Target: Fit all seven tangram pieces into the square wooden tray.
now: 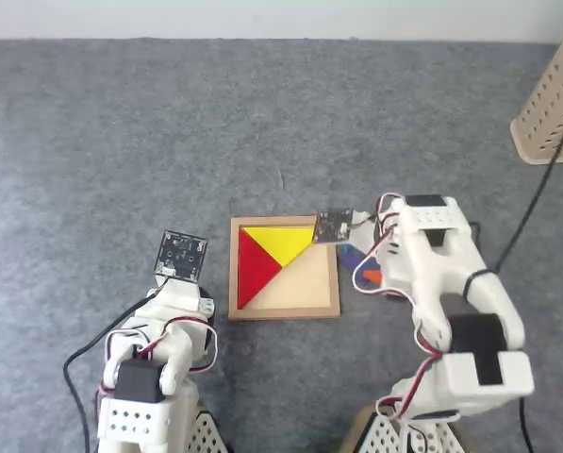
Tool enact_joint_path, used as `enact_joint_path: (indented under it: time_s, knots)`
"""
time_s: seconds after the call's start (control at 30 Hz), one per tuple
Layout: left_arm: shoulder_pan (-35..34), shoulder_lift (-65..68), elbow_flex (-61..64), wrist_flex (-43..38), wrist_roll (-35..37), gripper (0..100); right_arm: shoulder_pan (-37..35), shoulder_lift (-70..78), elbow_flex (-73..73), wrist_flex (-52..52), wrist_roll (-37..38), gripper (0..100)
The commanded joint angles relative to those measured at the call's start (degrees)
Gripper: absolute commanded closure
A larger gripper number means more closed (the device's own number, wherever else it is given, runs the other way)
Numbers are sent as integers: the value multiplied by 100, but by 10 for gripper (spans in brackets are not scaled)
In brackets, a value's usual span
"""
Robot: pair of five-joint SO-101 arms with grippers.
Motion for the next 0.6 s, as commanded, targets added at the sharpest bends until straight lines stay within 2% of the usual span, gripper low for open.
enact_joint_path:
  time_s: [0.0,0.17,0.4,0.57]
  knots:
    - [-35,-123,-110,35,35,988,57,286,-580,75,-668,827]
    - [-35,-123,-110,35,35,988,-40,418,-1099,470,-1530,969]
    - [-35,-123,-110,35,35,988,-189,400,-1670,1086,-2910,986]
    - [-35,-123,-110,35,35,988,-224,435,-2084,1648,-4598,990]
